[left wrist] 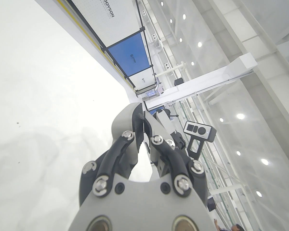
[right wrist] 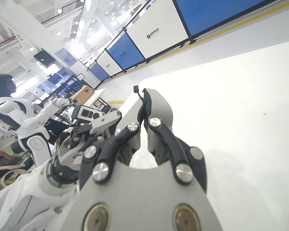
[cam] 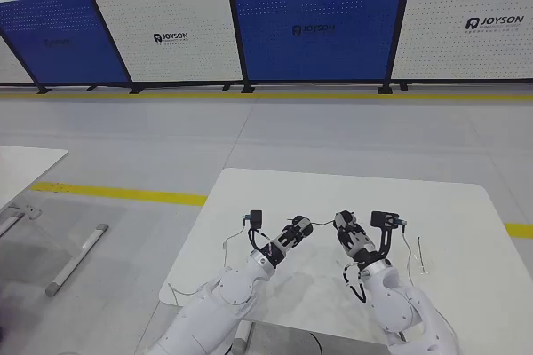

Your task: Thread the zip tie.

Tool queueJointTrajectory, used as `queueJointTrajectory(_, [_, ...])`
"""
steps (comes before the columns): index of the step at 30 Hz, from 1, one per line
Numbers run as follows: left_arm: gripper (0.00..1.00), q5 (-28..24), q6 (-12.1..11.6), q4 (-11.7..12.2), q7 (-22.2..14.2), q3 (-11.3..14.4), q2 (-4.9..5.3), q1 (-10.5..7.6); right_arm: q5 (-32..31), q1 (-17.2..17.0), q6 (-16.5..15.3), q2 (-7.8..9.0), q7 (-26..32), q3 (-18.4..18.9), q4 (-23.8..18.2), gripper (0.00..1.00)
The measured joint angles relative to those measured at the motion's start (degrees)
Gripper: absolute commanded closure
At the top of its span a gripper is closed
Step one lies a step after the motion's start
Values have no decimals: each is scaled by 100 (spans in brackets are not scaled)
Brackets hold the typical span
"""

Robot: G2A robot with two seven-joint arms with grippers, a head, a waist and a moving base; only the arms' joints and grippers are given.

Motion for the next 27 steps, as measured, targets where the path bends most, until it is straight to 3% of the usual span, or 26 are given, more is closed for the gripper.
queueJointTrajectory(27, [100, 0, 0, 0, 0, 0, 0, 0, -12, 34, 22, -47, 37, -39, 4, 100])
